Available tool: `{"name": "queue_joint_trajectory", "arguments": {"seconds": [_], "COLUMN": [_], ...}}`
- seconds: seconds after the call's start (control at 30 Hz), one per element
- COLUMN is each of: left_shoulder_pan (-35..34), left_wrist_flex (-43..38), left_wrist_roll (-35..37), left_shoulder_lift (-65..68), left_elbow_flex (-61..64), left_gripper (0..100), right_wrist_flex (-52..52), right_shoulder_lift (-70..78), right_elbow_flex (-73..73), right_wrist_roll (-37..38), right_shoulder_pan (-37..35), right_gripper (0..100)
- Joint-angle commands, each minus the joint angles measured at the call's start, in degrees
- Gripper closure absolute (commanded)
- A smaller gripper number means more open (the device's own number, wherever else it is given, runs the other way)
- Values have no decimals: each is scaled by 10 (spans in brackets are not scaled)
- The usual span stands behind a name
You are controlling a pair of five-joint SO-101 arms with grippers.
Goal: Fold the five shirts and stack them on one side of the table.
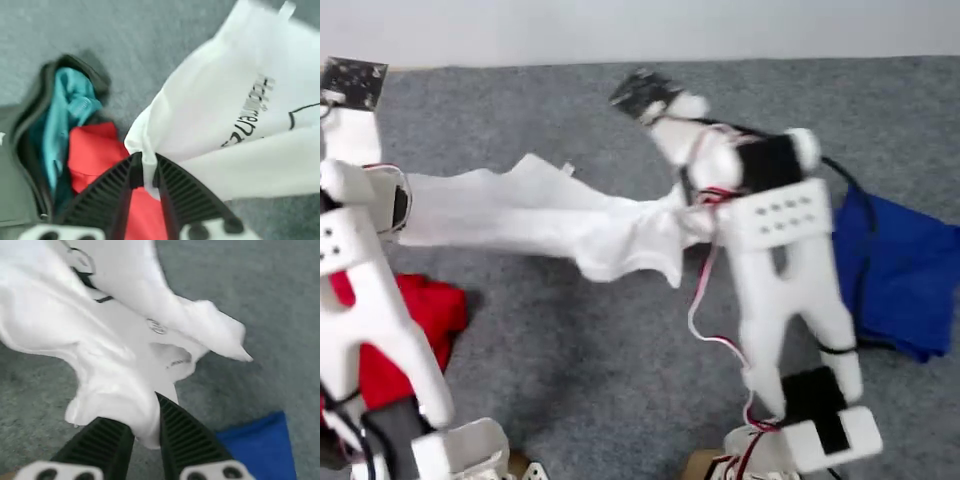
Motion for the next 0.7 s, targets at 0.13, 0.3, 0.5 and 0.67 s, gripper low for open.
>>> {"name": "queue_joint_trajectory", "arguments": {"seconds": [0.13,0.3,0.5,0.67], "left_shoulder_pan": [4,24,48,47], "left_wrist_flex": [12,11,-37,-113], "left_wrist_roll": [38,72,89,86], "left_shoulder_lift": [-162,-253,-360,-438], "left_elbow_flex": [-4,-7,-7,-7], "left_gripper": [996,996,996,996], "right_wrist_flex": [-40,-102,-143,-151], "right_shoulder_lift": [-116,-178,-239,-301], "right_elbow_flex": [-32,-32,-32,-32], "right_wrist_roll": [5,5,4,5], "right_shoulder_pan": [134,145,145,145], "right_gripper": [988,988,988,988]}}
